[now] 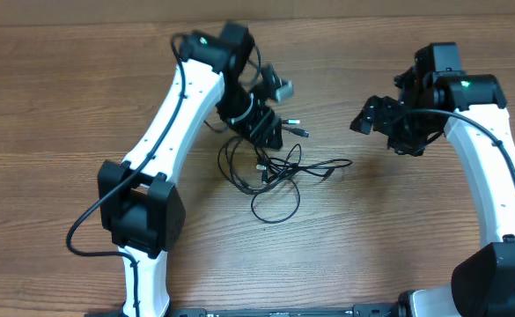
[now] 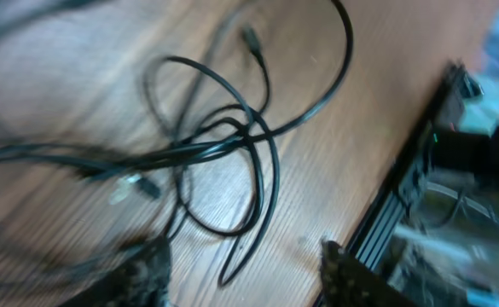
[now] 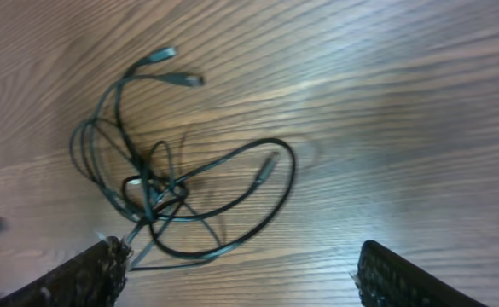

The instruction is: Untangle cables

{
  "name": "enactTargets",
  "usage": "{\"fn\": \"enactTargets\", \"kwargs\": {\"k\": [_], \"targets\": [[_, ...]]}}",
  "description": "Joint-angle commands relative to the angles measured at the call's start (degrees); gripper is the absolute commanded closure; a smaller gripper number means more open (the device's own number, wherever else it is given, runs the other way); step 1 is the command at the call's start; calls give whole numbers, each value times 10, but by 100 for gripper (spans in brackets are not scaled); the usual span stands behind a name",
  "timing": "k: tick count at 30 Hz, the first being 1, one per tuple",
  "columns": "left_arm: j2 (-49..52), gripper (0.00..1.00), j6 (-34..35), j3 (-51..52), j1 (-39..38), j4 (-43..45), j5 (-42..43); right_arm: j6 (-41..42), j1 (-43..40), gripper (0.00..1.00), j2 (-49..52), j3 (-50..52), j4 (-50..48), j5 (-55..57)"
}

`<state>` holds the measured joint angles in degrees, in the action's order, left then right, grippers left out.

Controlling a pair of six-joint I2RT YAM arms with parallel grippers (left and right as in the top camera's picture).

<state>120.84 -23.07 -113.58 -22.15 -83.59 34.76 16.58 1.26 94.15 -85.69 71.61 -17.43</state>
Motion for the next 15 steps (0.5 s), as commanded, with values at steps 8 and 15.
{"fn": "enactTargets", "kwargs": {"k": [8,15], "targets": [[10,47,-76,201,-20,151,141,1,-3,17,1,2,3,9],[10,86,-4,244,-37,259,127,1,-3,17,1,2,8,6]]}}
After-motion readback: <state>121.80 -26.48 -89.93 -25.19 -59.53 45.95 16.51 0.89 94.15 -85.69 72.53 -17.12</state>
